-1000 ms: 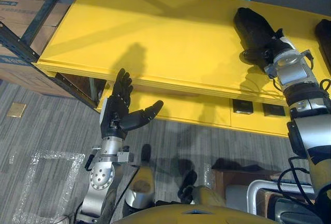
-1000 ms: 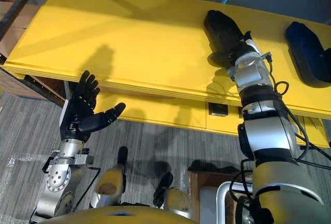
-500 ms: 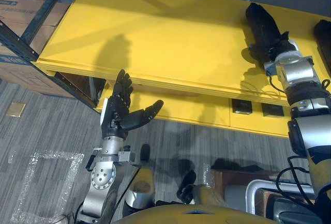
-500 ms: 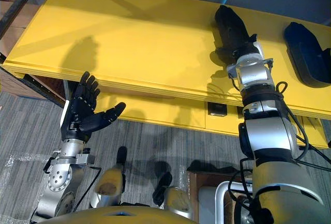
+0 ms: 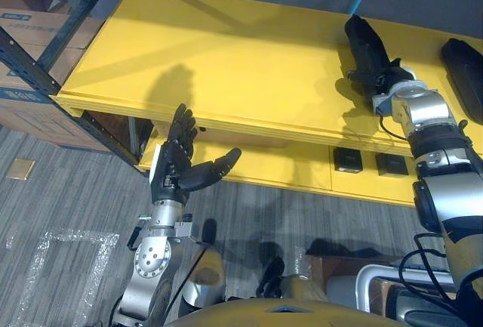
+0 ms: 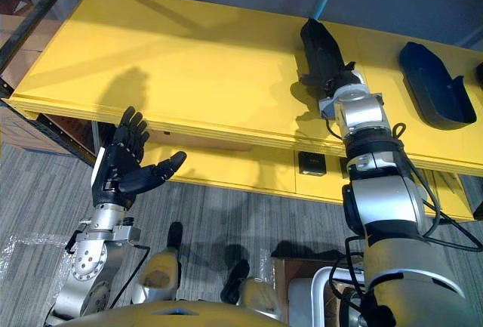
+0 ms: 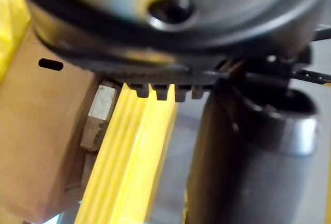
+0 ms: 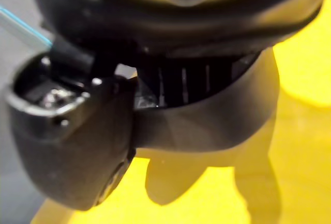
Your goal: Walk over and take three plastic housings, then place them on the shelf
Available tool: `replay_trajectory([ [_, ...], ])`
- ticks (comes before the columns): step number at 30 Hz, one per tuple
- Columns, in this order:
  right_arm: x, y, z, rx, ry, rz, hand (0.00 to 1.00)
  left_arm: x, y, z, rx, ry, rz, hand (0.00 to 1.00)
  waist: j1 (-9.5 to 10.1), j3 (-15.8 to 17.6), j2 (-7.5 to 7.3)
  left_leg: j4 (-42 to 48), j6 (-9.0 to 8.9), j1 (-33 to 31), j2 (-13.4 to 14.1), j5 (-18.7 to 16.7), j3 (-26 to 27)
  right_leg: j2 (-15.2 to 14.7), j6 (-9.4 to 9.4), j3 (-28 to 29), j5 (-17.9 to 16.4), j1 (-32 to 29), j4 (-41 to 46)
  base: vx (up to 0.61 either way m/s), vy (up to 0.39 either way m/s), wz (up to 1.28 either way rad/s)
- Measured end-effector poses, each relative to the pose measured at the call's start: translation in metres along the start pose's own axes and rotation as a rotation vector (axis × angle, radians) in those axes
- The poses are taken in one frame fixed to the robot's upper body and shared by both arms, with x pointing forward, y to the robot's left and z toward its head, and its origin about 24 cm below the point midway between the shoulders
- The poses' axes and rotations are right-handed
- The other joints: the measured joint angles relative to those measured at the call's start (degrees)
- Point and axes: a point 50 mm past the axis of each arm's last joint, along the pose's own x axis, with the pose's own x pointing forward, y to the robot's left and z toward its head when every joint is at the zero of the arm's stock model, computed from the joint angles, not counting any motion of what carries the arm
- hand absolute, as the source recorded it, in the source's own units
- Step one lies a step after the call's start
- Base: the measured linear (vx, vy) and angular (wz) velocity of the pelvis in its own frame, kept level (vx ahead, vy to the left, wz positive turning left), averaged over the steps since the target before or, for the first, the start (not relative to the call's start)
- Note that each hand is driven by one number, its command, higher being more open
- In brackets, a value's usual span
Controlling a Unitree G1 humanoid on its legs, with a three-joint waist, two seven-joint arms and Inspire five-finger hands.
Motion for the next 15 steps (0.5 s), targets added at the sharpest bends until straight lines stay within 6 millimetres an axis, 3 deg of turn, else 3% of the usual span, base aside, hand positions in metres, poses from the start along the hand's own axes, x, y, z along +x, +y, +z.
replay_trajectory([
  [11, 0.0002, 0.0022, 0.0009, 0.02, -0.025, 0.003, 1.0, -0.0054, 0.0011, -0.0034, 0.006, 0.026, 0.0, 1.0, 0.17, -0.3, -0.01, 0.0, -0.17, 0.0, 0.0, 0.3, 0.0, 0.0, 0.02, 0.0, 0.0, 0.1, 0.0, 0.0, 0.0, 0.0],
  [15, 0.0007, 0.0031, 0.0006, 0.1, -0.061, -0.031, 1.0, -0.0055, 0.0016, -0.0036, 0.011, 0.03, 0.002, 1.0, 0.46, -0.3, -0.01, 0.0, -0.07, -0.2, 0.0, 0.2, -0.1, 0.0, 0.02, -0.1, 0.0, -0.1, -0.1, 0.0, 0.0, 0.0],
])
